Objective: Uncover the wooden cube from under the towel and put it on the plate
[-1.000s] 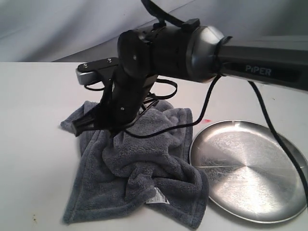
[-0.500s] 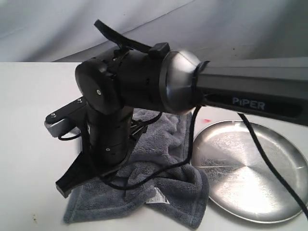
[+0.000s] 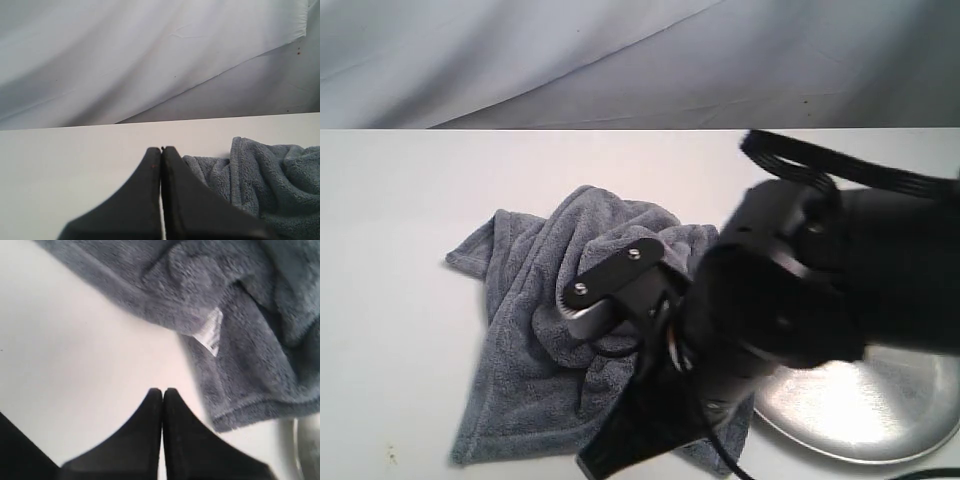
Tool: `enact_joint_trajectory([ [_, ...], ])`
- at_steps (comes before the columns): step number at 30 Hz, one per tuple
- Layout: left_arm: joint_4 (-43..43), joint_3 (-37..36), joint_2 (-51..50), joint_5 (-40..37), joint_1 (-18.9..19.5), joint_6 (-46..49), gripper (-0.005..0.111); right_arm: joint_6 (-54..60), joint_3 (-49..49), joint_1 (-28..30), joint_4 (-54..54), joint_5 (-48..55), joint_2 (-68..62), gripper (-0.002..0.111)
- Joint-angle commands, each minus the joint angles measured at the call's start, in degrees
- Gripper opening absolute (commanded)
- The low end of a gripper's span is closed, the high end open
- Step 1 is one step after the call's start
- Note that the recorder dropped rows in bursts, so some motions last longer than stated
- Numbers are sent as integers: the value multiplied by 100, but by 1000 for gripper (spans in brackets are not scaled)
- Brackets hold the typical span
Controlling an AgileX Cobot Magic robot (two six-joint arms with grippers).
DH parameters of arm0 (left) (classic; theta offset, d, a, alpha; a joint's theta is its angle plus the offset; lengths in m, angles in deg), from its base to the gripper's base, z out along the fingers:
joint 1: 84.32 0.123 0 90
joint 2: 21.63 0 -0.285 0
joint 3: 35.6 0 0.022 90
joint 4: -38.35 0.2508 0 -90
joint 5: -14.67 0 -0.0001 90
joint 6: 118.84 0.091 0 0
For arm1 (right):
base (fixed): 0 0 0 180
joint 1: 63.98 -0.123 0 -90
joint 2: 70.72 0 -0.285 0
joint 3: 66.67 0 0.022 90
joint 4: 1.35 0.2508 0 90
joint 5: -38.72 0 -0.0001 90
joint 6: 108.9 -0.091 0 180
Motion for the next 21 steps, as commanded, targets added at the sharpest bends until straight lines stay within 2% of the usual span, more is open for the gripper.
enact_joint_trajectory([
  [1,-10,-25,24,18,-28,-14,0,-953,-750,-3,-784,-237,688,0],
  [7,-10,-25,24,18,-28,-14,0,-2322,-1480,7,-1926,-297,1425,0],
  [13,-10,-25,24,18,-28,-14,0,-3409,-1956,70,-2480,-376,1933,0],
  [21,-10,-25,24,18,-28,-14,0,-3137,-2355,1047,-1846,-1348,2123,0],
])
